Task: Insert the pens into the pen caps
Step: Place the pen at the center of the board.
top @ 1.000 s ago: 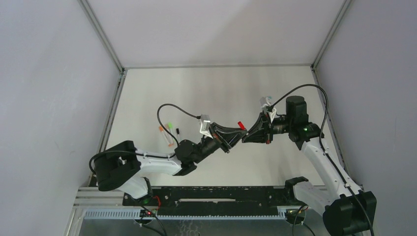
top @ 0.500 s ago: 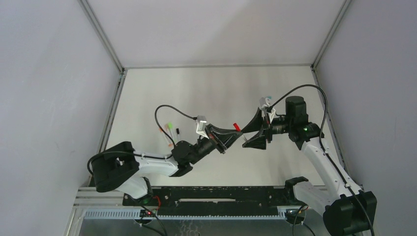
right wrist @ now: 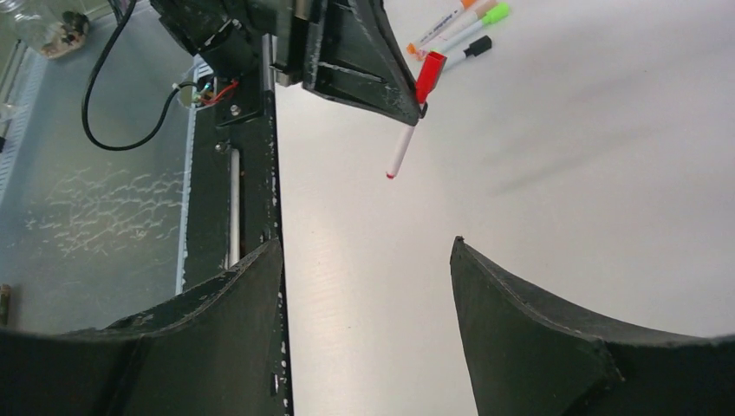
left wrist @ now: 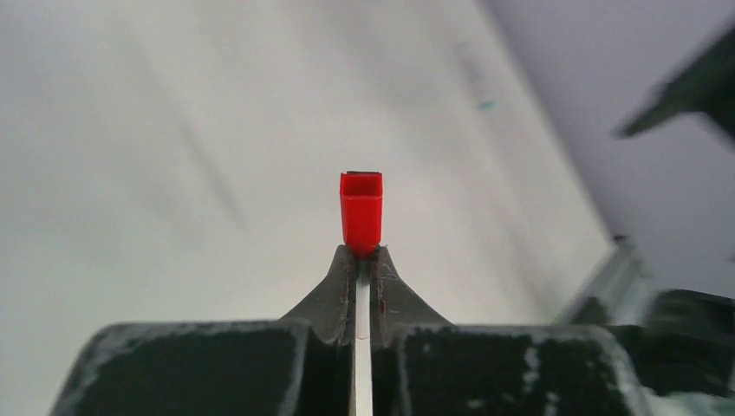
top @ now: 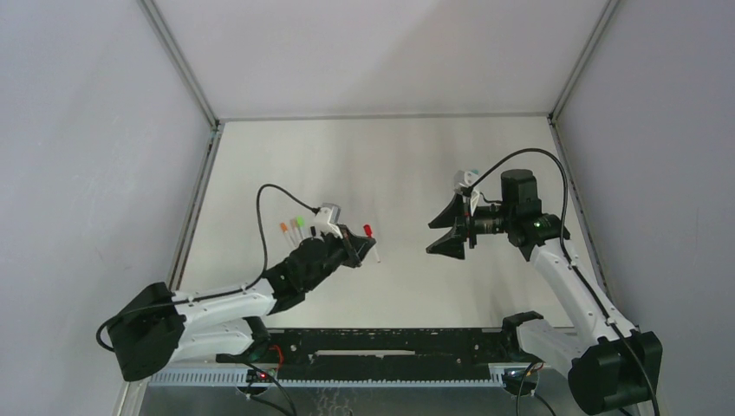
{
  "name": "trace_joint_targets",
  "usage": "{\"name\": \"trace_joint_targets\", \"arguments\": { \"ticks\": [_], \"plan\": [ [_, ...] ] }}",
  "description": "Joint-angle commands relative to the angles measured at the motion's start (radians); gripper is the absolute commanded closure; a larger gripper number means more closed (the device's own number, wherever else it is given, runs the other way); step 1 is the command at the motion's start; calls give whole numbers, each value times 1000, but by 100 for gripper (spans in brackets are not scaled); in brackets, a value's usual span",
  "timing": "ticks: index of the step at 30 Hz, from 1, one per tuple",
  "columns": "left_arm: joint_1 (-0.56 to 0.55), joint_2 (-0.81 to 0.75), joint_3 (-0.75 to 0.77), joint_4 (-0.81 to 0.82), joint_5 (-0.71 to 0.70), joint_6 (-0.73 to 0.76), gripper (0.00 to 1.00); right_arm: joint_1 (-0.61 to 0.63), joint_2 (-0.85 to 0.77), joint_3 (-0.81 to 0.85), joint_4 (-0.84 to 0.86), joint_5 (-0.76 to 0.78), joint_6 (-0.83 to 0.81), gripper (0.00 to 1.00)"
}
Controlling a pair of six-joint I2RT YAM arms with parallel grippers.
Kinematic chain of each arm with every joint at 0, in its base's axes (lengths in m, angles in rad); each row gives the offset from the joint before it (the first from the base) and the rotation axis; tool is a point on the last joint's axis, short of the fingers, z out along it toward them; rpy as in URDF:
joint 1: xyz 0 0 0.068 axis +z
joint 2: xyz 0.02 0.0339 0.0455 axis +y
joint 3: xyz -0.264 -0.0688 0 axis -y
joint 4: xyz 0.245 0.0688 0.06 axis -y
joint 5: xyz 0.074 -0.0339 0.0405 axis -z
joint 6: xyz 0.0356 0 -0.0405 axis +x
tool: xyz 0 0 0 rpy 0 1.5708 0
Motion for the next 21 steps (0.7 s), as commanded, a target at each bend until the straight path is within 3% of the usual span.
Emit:
{"name": "trace_joint_targets", "arguments": {
  "ticks": [1, 8, 21],
  "plan": [
    [84, -15, 123, -535, -99, 26, 100, -5, 5, 40, -6, 31, -33, 23],
    [226, 126, 242, -707, -62, 45, 100, -15, 8, 39, -8, 37, -36, 23],
    [323, 408, 469, -937, -167, 72, 96, -23, 1, 39, -8, 31, -35, 23]
  ]
}}
